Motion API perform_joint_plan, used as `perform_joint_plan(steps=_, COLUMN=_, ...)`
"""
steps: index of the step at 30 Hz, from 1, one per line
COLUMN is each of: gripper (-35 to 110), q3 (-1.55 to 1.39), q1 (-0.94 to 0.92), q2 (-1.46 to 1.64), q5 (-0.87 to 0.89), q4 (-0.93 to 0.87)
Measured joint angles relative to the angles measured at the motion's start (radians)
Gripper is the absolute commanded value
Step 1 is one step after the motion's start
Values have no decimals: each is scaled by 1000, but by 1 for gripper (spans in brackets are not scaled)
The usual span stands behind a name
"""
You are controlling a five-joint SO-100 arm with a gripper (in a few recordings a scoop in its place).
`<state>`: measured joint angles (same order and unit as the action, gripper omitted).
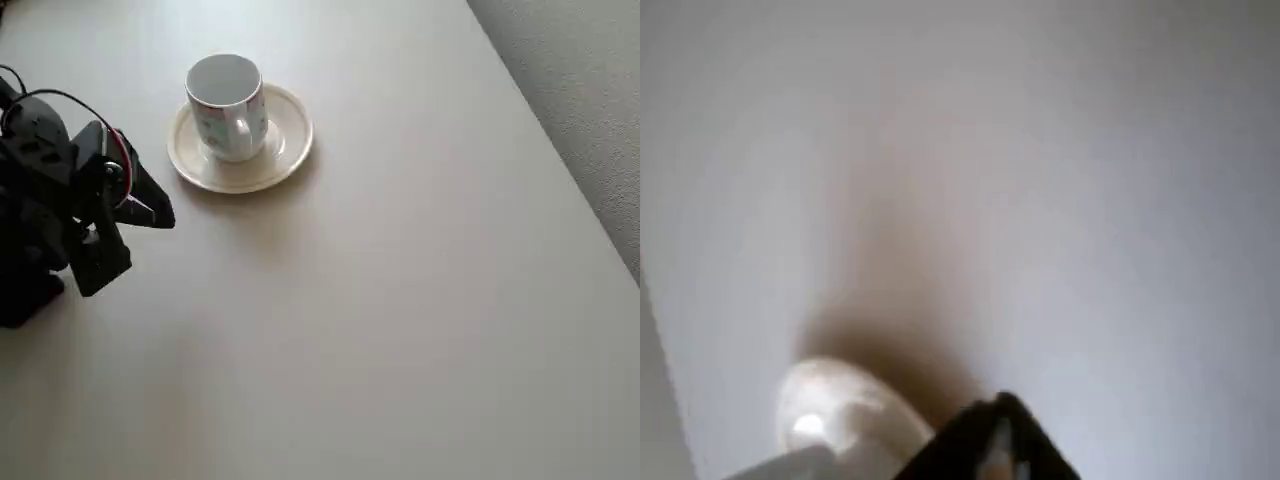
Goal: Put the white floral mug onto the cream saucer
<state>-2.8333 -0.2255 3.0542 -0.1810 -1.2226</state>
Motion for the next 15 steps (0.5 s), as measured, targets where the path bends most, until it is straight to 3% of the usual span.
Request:
perform_joint_plan(steps=5, gripper=-2, q3=-123, q1=-11, q2=173, q5=-5, q4=-28)
perform_joint_plan(steps=15, gripper=-2, q3=-137, q1=-12, q2=227, q5=-9, q4=-37)
